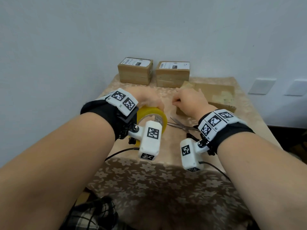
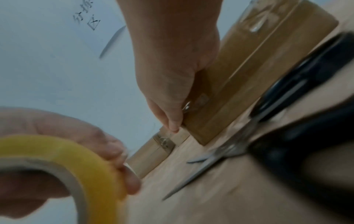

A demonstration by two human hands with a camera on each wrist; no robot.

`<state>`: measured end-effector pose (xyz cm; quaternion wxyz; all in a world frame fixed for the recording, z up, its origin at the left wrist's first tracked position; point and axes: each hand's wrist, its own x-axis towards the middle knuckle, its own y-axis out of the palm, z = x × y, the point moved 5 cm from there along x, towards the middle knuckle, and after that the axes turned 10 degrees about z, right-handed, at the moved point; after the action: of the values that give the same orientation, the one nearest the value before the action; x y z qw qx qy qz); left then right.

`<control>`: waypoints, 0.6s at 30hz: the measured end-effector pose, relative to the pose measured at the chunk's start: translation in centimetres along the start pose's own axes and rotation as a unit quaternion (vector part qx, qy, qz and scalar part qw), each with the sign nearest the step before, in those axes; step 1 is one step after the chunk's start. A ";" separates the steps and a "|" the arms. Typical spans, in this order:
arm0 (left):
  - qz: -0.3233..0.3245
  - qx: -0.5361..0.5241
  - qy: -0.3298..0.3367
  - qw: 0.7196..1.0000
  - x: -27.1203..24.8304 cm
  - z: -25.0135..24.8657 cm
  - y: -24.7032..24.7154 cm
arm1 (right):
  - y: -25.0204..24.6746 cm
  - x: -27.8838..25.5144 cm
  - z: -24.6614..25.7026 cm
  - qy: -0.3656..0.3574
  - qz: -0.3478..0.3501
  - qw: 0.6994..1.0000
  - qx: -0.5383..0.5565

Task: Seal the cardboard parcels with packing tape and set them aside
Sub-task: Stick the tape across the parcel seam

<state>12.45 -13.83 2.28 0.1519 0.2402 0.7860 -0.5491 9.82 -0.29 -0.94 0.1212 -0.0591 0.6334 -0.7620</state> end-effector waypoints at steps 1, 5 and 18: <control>-0.007 0.015 0.001 1.000 -0.3 0.1 -0.1 | 0.1 -0.1 -0.3 -0.007 0.005 1.000 -0.008; -0.081 -0.042 0.020 0.996 -0.8 0.3 -0.9 | -0.1 -1.8 -0.5 -0.072 0.014 0.997 0.011; -0.240 -0.078 0.155 0.955 -1.5 0.2 -0.2 | 0.0 -4.7 -2.1 -0.024 -0.016 0.999 -0.041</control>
<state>13.58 -14.38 3.12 -0.0902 0.1143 0.8746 -0.4624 13.87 2.96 -1.01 0.1212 -0.0924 0.6597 -0.7359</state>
